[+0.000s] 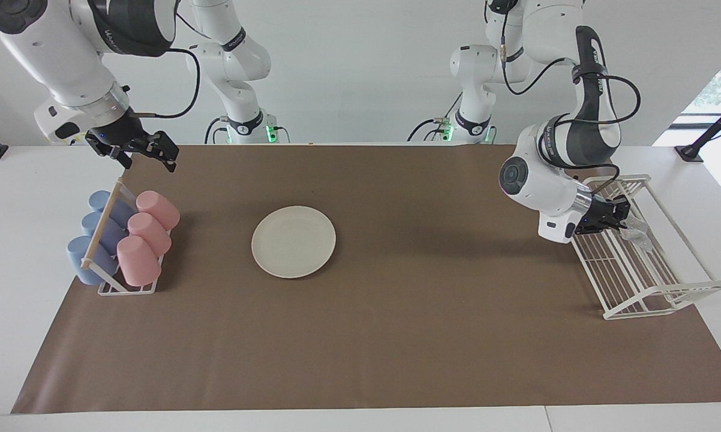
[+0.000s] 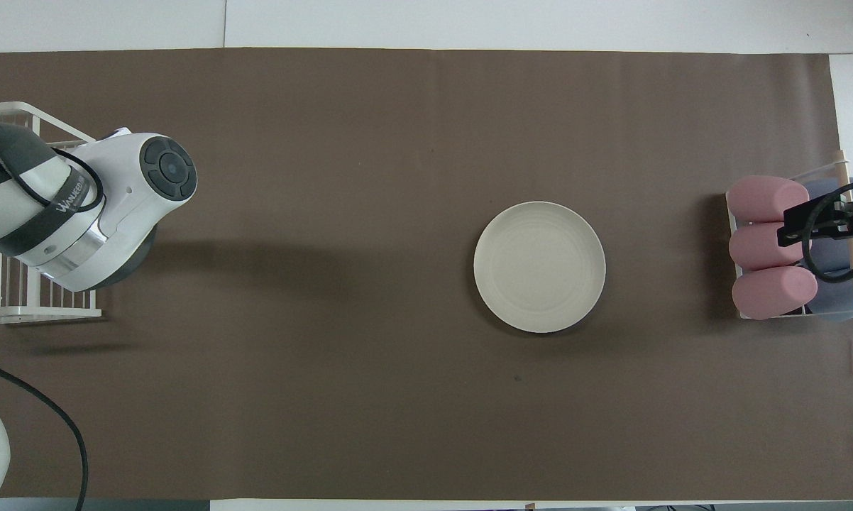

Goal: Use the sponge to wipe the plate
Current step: 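Lower the cloth into the wire rack and open the left gripper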

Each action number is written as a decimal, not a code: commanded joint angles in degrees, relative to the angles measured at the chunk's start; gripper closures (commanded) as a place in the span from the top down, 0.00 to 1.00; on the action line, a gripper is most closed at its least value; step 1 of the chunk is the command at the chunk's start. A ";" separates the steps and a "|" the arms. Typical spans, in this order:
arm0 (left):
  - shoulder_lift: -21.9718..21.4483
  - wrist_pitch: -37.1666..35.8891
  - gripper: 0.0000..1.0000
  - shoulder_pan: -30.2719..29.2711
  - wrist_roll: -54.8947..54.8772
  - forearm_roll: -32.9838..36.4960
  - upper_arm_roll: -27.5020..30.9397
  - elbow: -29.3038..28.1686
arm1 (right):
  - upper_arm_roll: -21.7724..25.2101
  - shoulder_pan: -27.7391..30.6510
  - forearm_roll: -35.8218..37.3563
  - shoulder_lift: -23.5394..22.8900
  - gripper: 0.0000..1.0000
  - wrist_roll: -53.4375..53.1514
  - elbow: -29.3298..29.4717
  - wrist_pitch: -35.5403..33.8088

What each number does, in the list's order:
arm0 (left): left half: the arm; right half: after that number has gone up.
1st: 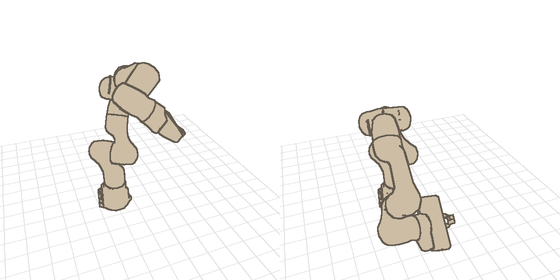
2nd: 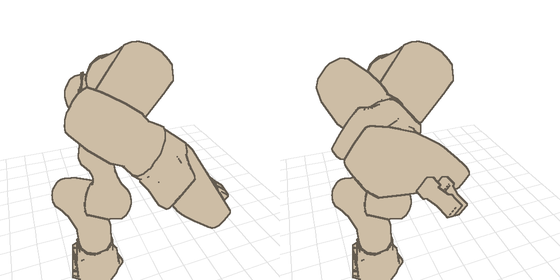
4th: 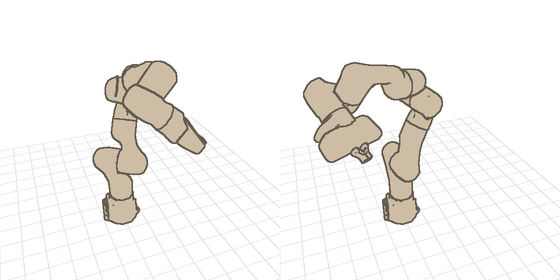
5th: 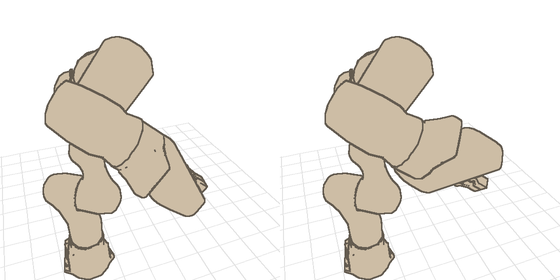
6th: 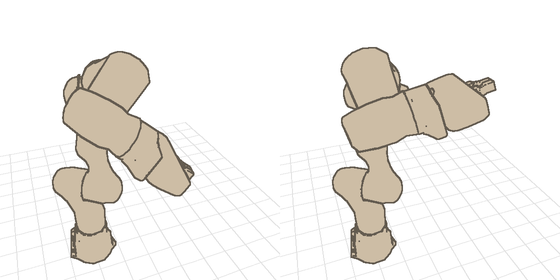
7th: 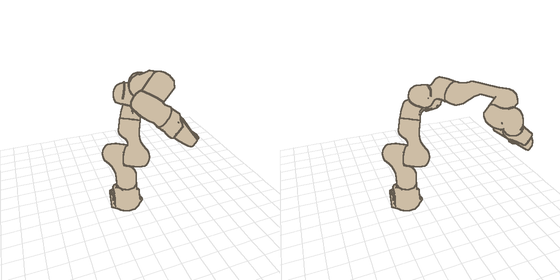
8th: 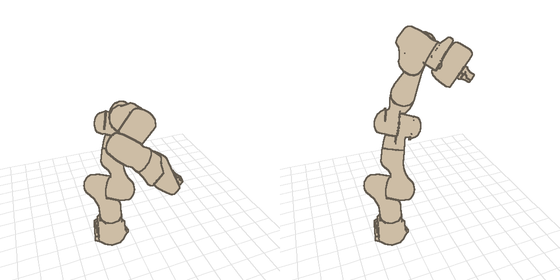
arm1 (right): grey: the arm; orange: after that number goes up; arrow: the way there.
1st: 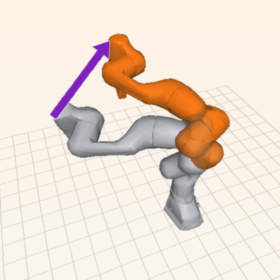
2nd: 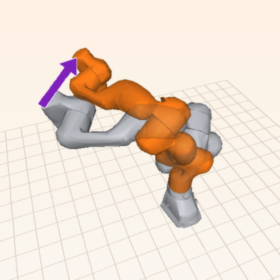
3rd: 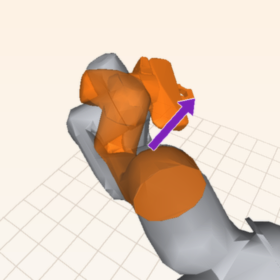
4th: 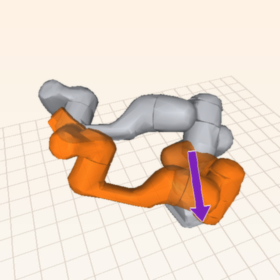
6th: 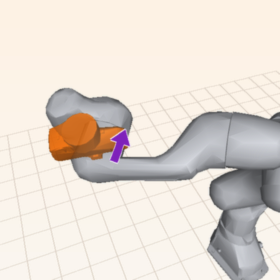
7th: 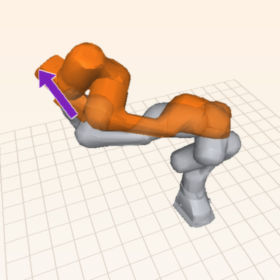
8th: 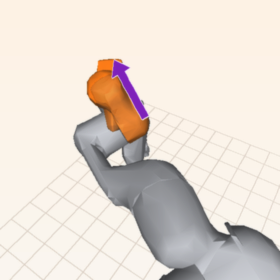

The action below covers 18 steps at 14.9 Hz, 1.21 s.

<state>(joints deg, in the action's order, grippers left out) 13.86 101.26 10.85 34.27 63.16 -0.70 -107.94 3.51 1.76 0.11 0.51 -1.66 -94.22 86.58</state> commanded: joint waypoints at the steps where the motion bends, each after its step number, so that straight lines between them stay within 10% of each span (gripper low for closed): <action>1: 0.29 0.96 0.00 -0.30 1.76 0.30 -0.27 -0.34 | -0.08 0.52 0.77 2.21 1.00 1.22 -2.55 1.40; 2: 0.37 1.13 0.00 -0.39 1.76 0.30 -0.27 -0.34 | -0.08 0.61 0.77 2.21 1.00 1.31 -2.54 1.22; 4: 0.38 2.36 0.99 -0.47 1.76 0.21 -0.27 -0.25 | -0.16 0.52 0.77 2.21 1.00 1.23 -2.46 1.22; 11: -0.06 2.89 1.00 -0.65 1.24 -3.11 -0.35 0.71 | -0.34 0.43 0.77 2.39 1.00 1.22 -2.28 1.13; 18: -1.99 4.21 1.00 -2.85 -2.45 -33.06 0.17 13.19 | -0.43 0.26 0.77 2.39 1.00 1.22 -2.28 1.13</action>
<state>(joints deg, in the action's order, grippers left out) 13.04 105.00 8.97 33.40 36.31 -0.52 -96.67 3.39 1.82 0.11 1.41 -1.66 -94.68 86.59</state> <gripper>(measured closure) 0.000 0.000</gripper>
